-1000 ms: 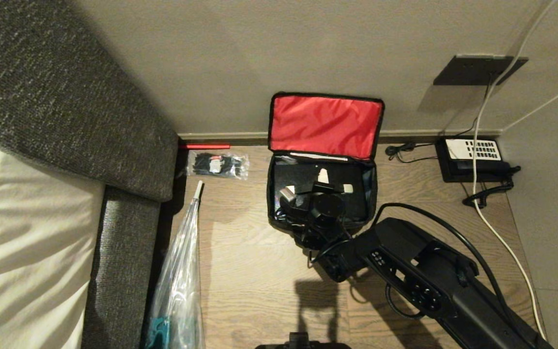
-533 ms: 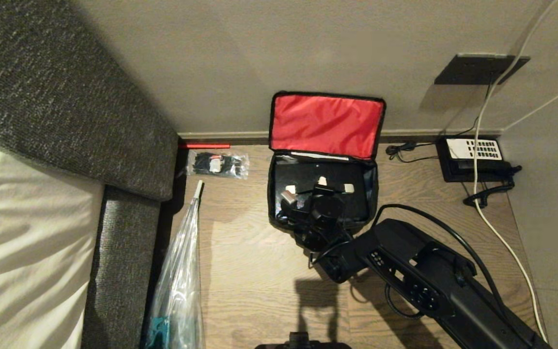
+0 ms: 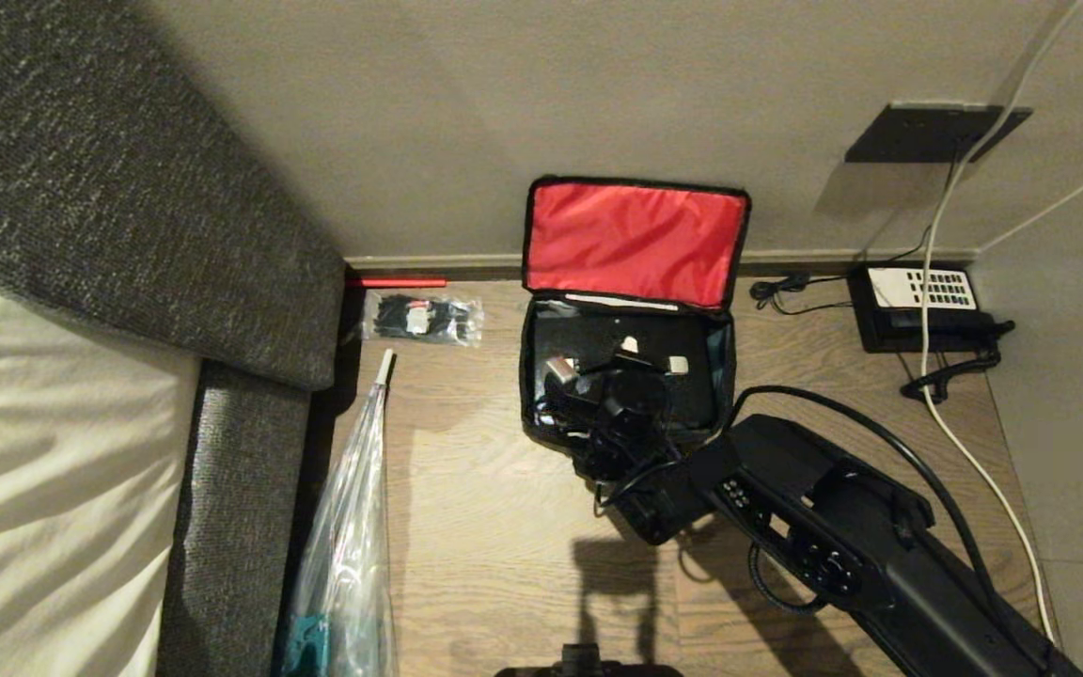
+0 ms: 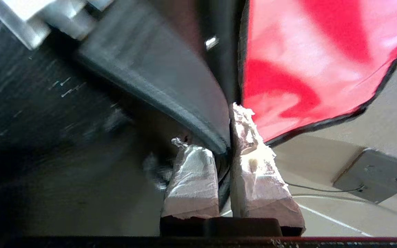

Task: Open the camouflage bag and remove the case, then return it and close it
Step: Lift the black box

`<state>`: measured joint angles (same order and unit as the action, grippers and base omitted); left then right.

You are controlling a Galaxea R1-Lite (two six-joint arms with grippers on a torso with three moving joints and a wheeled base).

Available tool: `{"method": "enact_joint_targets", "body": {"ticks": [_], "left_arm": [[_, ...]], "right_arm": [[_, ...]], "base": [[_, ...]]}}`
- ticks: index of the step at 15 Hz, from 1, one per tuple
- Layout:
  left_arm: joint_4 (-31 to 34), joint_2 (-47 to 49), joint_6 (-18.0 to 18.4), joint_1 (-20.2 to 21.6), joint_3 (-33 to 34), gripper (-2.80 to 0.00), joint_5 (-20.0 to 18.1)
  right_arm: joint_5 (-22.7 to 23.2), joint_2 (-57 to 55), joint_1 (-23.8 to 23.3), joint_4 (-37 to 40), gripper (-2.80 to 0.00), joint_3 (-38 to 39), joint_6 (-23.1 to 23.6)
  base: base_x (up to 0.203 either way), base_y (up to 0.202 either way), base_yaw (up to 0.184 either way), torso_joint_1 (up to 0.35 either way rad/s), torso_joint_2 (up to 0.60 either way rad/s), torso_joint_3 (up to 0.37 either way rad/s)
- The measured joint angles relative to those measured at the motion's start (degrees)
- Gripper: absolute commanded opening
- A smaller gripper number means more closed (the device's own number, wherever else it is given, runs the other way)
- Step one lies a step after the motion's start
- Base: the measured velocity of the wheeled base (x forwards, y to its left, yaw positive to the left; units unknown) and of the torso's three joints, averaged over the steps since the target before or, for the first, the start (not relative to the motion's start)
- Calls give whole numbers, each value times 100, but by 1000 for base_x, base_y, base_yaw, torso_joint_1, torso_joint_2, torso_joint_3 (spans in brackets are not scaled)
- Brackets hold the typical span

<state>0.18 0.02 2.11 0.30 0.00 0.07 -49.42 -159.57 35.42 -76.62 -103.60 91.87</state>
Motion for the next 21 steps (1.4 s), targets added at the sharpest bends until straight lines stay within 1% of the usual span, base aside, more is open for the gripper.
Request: {"method": "enact_joint_targets", "body": {"ticks": [3,5,8,11,17,21], "left_arm": [[-2,0,0,-6,0,-280,0],[-2,0,0,-6,0,-280,-2],[0,0,0,-4,0,-280,1],[0,0,0,-4,0,-280,-1],[0,0,0,-4,0,-280,-2],[0,0,1,-4,0,-280,0]], "right_arm": [[-55,730,213,278,-280,298,63],[-74,1267,491,235,-280,754,158],[-168,1875,761,195,-280,1394,223],[-232,2172,1005,111,-280,1626,232],[-308,2641,1112,146,-280,1837,233],[-513,3212,1170,356,-280,2409,231]], "base": [[0,0,0,0,0,0],[0,0,0,0,0,0],[0,0,0,0,0,0],[0,0,0,0,0,0],[0,0,0,0,0,0],[0,0,0,0,0,0]]}}
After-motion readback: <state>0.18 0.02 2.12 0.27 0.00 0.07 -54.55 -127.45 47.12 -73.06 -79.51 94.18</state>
